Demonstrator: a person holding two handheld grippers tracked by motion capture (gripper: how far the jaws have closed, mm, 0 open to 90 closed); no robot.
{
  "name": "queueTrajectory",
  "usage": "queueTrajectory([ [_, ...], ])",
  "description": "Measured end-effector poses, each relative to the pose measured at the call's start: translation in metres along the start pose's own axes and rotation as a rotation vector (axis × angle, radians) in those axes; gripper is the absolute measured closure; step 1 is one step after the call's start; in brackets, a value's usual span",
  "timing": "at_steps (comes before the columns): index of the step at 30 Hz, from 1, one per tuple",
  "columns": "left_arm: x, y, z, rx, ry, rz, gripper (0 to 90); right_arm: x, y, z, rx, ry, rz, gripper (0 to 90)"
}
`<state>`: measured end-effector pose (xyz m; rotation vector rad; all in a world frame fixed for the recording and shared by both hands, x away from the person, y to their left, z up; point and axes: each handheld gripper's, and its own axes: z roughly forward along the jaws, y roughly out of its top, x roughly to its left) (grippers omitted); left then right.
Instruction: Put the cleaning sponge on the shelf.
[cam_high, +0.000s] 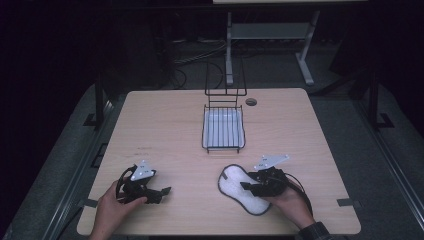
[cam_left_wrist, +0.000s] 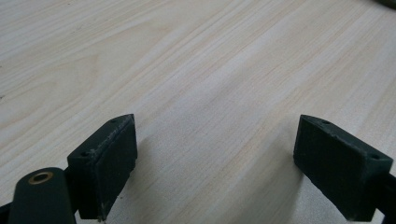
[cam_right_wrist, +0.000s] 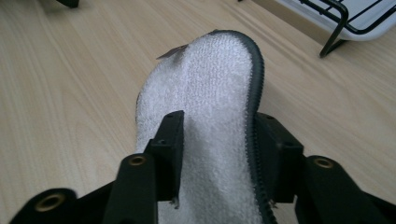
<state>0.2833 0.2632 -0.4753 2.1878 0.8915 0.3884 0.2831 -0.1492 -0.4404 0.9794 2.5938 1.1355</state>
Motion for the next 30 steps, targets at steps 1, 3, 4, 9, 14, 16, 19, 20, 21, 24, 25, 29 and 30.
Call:
queueTrajectory([
  [1, 0.000, 0.000, 0.000, 0.000, 0.000, 0.000, 12.8, -0.001, 0.000, -0.001, -0.005, 0.004, 0.000, 58.8],
  [3, 0.000, 0.000, 0.000, 0.000, 0.000, 0.000, 12.8, -0.002, 0.002, -0.002, -0.007, 0.014, 0.000, 59.9],
  [4, 0.000, 0.000, 0.000, 0.000, 0.000, 0.000, 12.8, -0.002, 0.002, -0.003, -0.005, 0.016, 0.001, 60.6],
  [9, 0.000, 0.000, 0.000, 0.001, 0.000, 0.000, 12.8, -0.002, 0.006, -0.008, -0.019, 0.038, -0.011, 65.5],
  [14, 0.000, 0.000, 0.000, 0.002, 0.000, 0.000, 12.8, -0.003, 0.008, -0.013, -0.035, 0.058, -0.015, 69.3],
  [16, 0.000, 0.000, 0.000, 0.002, 0.000, 0.000, 12.8, -0.003, 0.009, -0.014, -0.038, 0.062, -0.017, 70.2],
  [19, 0.000, 0.000, 0.000, 0.003, -0.001, 0.000, 12.8, -0.005, 0.010, -0.017, -0.050, 0.081, -0.014, 72.6],
  [20, 0.000, 0.000, 0.000, 0.003, -0.001, 0.001, 12.8, -0.006, 0.011, -0.019, -0.056, 0.095, -0.009, 74.5],
  [21, 0.000, 0.000, 0.000, 0.003, -0.001, 0.000, 12.8, -0.006, 0.011, -0.019, -0.056, 0.095, -0.009, 74.5],
  [24, 0.000, 0.000, 0.000, 0.002, 0.000, 0.000, 12.8, -0.008, 0.011, -0.022, -0.063, 0.106, -0.004, 76.2],
  [25, 0.000, 0.000, 0.000, 0.002, 0.000, 0.000, 12.8, -0.008, 0.011, -0.022, -0.063, 0.106, -0.004, 76.2],
  [29, 0.000, 0.000, 0.000, 0.002, -0.001, 0.000, 12.8, -0.008, 0.012, -0.024, -0.069, 0.111, -0.004, 77.1],
  [30, 0.000, 0.000, 0.000, 0.002, 0.000, 0.001, 12.8, -0.008, 0.012, -0.025, -0.071, 0.112, -0.003, 77.4],
])
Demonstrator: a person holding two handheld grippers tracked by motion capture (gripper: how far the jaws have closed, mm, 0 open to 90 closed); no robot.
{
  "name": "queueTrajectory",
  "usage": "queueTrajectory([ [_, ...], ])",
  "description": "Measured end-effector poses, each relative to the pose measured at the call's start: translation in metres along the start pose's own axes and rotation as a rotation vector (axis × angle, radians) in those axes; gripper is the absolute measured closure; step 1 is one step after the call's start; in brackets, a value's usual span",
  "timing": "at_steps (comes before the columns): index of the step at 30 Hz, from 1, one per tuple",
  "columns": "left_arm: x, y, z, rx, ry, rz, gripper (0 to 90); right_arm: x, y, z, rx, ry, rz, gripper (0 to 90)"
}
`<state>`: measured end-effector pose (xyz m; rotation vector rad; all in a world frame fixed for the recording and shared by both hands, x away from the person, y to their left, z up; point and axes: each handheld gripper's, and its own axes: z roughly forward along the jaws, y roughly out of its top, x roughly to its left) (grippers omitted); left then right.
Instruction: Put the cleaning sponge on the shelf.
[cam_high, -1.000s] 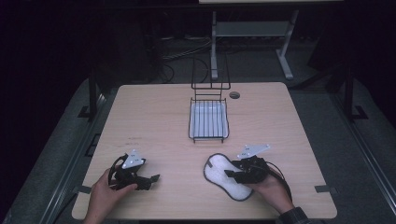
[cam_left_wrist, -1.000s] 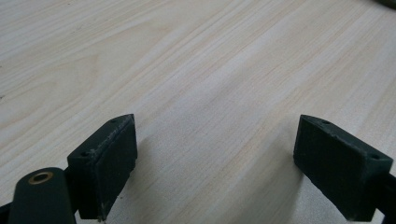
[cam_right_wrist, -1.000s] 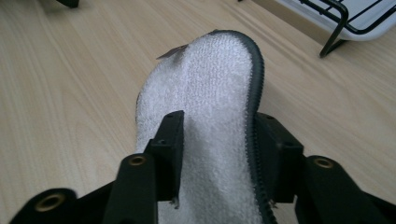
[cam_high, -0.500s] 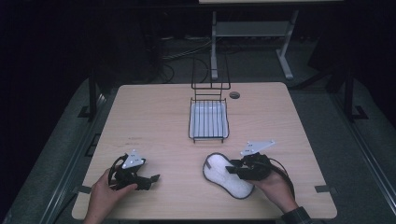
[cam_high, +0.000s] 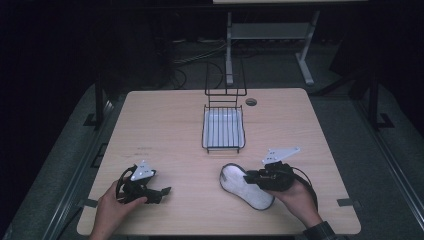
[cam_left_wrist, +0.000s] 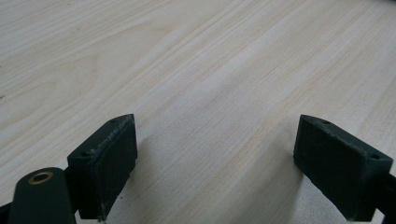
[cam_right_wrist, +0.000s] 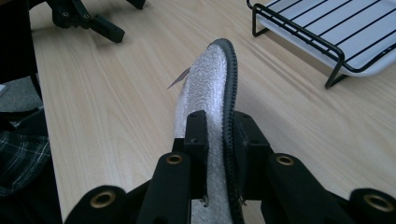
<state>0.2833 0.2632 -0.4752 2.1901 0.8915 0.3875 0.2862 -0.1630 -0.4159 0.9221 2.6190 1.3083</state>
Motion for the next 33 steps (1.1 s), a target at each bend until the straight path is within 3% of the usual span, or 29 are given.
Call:
queueTrajectory([
  [13, 0.000, 0.000, 0.000, 0.000, 0.000, -0.001, 12.8, -0.002, 0.004, -0.010, -0.041, 0.003, 0.002, 79.3],
  [33, 0.000, 0.000, 0.000, -0.002, 0.000, -0.004, 12.8, -0.021, 0.020, -0.022, -0.102, -0.021, 0.018, 79.7],
])
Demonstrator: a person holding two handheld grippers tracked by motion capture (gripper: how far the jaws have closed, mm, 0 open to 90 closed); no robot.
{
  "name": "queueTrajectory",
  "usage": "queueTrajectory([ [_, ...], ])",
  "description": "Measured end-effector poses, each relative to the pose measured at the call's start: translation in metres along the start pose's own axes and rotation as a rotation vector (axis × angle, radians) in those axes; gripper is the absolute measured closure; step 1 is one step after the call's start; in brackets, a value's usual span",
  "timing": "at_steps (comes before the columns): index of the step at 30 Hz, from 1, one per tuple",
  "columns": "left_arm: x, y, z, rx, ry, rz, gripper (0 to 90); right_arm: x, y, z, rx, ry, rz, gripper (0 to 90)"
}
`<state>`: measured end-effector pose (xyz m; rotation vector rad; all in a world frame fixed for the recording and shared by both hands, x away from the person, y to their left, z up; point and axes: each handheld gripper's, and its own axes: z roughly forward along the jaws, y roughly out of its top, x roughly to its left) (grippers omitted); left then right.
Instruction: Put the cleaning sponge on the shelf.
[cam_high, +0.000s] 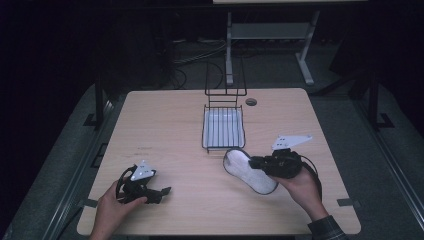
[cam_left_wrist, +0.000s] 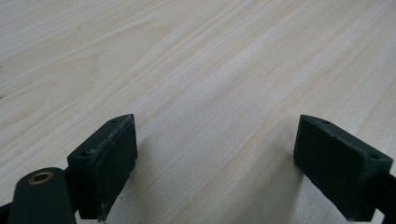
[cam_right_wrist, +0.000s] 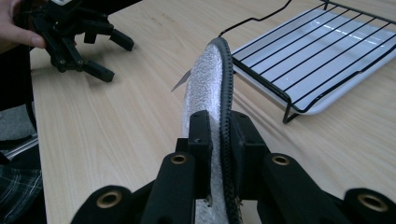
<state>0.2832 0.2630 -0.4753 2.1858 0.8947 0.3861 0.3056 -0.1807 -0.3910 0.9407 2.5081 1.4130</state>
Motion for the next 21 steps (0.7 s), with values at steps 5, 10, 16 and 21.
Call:
queueTrajectory([
  [5, 0.000, 0.000, 0.000, 0.001, -0.001, -0.001, 12.8, -0.005, 0.004, -0.004, -0.018, -0.013, 0.002, 79.7],
  [10, 0.000, 0.000, 0.000, 0.000, 0.000, 0.000, 12.8, -0.010, 0.009, -0.007, -0.032, -0.020, 0.005, 79.8],
  [16, 0.000, 0.000, 0.000, 0.000, 0.001, 0.001, 12.8, -0.017, 0.017, -0.009, -0.051, -0.034, 0.005, 79.7],
  [21, 0.000, 0.000, 0.000, 0.000, 0.001, 0.001, 12.8, -0.023, 0.022, -0.010, -0.064, -0.042, 0.010, 79.7],
])
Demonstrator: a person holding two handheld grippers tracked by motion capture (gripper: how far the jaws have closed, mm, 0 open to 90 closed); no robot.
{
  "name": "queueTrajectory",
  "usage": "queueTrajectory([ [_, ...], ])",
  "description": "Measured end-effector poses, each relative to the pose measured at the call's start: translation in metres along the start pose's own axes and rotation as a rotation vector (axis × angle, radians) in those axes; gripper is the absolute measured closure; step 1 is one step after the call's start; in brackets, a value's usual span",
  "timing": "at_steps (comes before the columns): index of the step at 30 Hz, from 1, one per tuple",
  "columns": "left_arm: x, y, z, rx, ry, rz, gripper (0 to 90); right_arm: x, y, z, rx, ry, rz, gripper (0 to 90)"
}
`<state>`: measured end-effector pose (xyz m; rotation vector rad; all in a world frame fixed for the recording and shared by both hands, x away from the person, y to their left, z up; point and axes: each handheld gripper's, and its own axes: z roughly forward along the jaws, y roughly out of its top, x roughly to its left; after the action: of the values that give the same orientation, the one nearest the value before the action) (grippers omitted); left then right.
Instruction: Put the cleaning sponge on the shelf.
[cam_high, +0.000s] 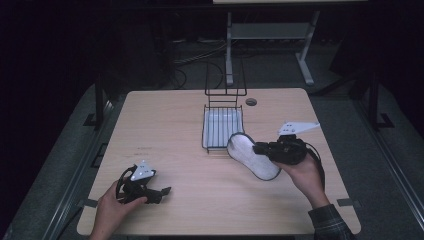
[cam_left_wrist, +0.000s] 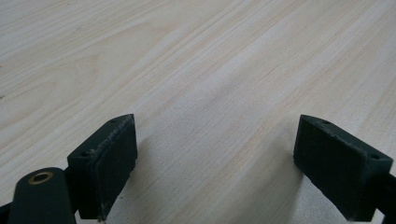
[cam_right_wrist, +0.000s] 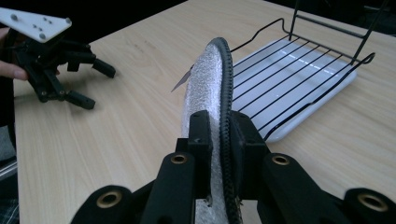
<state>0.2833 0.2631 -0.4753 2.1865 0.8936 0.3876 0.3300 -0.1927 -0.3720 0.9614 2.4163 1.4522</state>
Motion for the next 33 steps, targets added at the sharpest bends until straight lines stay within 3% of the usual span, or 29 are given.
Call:
queueTrajectory([
  [14, 0.000, 0.000, 0.000, 0.000, 0.000, 0.001, 12.8, -0.014, 0.018, 0.008, -0.035, -0.013, 0.014, 79.7],
  [33, 0.000, 0.000, 0.000, 0.002, -0.001, 0.001, 12.8, -0.037, 0.045, 0.035, -0.059, -0.009, 0.056, 79.7],
])
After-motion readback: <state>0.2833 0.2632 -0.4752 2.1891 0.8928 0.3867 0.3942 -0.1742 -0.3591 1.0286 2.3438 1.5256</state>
